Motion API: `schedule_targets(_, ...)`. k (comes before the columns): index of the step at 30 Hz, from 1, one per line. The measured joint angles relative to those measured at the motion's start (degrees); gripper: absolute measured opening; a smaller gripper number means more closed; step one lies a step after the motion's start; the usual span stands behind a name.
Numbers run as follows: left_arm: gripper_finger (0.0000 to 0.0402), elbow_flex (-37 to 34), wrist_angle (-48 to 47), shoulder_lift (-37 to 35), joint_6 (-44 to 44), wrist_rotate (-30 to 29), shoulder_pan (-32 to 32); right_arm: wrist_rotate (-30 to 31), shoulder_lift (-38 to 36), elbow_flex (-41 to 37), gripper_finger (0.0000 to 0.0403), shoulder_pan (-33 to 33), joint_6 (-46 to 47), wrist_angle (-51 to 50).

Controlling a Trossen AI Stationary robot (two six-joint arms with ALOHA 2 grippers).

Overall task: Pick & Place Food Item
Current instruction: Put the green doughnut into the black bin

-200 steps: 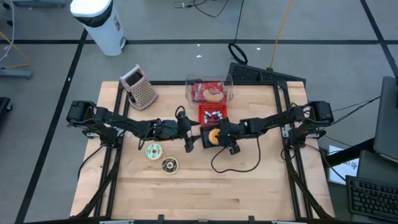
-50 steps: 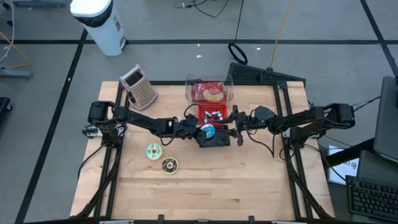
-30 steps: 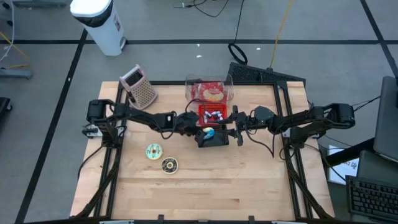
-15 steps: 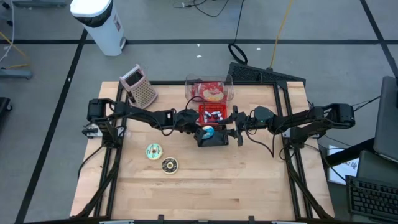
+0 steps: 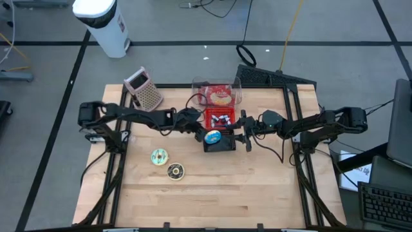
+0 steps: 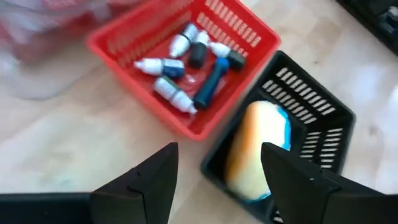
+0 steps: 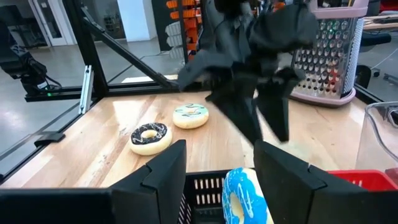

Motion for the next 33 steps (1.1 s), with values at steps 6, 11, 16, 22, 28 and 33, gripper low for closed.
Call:
schedule_targets(6, 0.0232, 0.0, -10.6, -6.4, 1.2, -1.2, -0.2, 0.0, 0.0, 0.0, 0.0176, 0.0, 0.0, -0.9)
schedule_targets(11, 0.0232, 0.1, -24.2, -11.8, -2.6, -1.2, -3.5, 0.0, 0.0, 0.0, 0.0176, 0.0, 0.0, -0.8)
schedule_targets(16, 0.0232, 0.0, -39.8, -13.4, -13.8, -1.2, -9.1, 0.0, 0.0, 0.0, 0.0176, 0.3, 0.0, -1.4)
schedule_targets(22, 0.0232, 0.0, -54.7, -13.3, -29.4, -5.0, -16.5, 0.0, 0.0, 0.0, 0.0176, 0.3, -0.2, -1.6)
schedule_targets(28, 0.0232, 0.0, -65.8, -13.3, -40.8, -6.4, -22.7, 0.0, 0.0, 0.0, 0.0176, 0.3, -0.2, -1.6)
schedule_targets(33, 0.0232, -1.3, -65.2, -13.3, -43.8, -6.3, -25.6, 0.0, 0.0, 0.0, 0.0176, 0.3, -0.2, -1.6)
